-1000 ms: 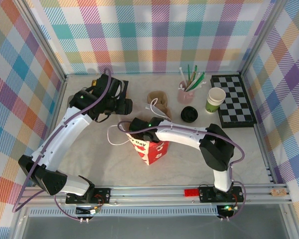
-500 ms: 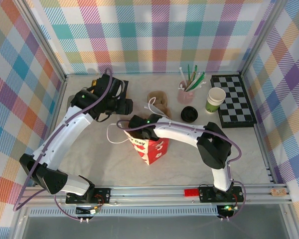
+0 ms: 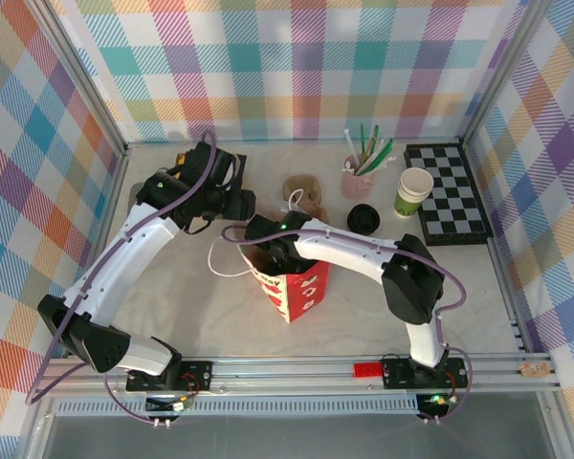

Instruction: Pack the takeout coffee

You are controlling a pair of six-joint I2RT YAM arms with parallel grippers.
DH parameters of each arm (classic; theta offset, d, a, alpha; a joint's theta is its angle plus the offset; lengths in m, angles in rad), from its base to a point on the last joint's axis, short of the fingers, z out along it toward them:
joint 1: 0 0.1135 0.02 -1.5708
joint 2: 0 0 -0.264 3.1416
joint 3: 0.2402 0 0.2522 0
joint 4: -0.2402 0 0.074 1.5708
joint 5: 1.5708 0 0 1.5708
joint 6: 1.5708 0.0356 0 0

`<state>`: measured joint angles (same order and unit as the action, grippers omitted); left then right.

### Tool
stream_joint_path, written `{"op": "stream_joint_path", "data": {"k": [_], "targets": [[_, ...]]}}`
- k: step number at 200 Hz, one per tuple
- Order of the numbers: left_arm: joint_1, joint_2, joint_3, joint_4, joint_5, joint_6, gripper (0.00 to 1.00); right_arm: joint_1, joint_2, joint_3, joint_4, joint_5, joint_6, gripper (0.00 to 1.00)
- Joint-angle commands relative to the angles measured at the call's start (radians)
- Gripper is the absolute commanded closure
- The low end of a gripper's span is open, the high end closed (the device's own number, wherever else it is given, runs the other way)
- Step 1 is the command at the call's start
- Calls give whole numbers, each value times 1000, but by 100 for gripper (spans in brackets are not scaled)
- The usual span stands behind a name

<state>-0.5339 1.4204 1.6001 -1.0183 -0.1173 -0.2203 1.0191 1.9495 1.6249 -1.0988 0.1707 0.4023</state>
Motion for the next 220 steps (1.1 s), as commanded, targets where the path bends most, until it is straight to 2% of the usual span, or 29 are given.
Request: {"op": "stream_joint_path", "data": {"k": [1,103,220], "targets": [[-1,-4,17,-5,-7,4,29,-8,-21,32,-59,-7,-10,1],[-1,-24,56,-31,-19,6,28,-8,-38,190,-194,24,-11,1],[-1,-20,83,-48,-21,4,25,-7,-63,275,-267,48,-13,1]]}}
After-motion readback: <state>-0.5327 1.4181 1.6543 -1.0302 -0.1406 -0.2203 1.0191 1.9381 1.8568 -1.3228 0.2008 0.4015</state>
